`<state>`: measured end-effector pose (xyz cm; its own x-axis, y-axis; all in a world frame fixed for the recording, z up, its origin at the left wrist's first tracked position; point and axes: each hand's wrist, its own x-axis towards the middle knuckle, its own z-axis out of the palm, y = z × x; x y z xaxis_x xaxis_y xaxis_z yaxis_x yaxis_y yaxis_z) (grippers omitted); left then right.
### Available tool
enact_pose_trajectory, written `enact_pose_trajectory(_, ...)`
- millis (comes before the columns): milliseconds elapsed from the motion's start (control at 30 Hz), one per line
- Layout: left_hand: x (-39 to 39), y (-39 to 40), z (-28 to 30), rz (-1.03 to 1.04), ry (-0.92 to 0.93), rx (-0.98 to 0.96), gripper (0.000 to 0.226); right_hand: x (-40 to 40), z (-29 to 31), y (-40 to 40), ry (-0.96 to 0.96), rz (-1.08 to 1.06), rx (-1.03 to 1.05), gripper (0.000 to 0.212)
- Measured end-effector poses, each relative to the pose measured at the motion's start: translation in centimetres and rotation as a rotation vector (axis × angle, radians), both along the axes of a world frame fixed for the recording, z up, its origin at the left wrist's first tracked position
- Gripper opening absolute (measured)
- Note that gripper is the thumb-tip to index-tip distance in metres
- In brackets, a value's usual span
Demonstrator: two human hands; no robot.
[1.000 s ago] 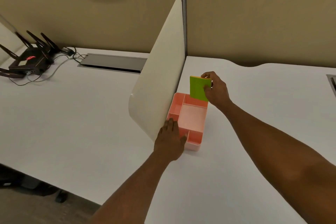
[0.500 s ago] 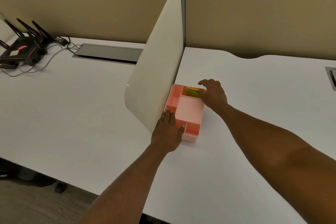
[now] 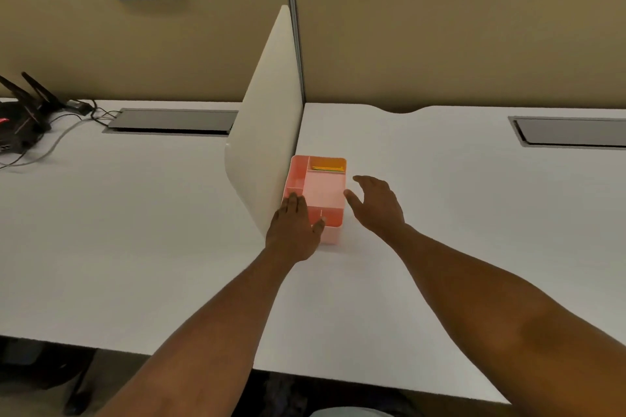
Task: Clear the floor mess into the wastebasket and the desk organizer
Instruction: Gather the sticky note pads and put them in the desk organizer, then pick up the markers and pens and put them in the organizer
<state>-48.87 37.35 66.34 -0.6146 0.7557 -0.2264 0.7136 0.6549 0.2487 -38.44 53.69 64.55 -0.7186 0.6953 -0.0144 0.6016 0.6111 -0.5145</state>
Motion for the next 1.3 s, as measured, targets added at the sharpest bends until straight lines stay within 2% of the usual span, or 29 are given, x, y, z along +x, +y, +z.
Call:
enact_pose_trajectory(333,6.2,-9.1,0.8,-0.149,0.015,0.125,0.074,10.6,0.7,-12.6,0.039,-0.112,0.114,0.048)
enact_pose_trajectory(800,18.0,-27.5,1.5,-0.360,0.061,0.209,0.074,26.6,2.5,-35.5,-0.031,-0.343,0.160,0.056)
enact_pose_trajectory(967,22.2,-30.2,1.2,-0.426,0.048,0.245,0.076,32.1,2.5,-39.7,-0.096,-0.447,0.221,0.058)
enact_pose_trajectory(1300,29.9,-33.8,-3.5,-0.516,-0.039,0.180,0.066,40.1,-1.2,-44.9,-0.144,-0.570,0.099,0.053)
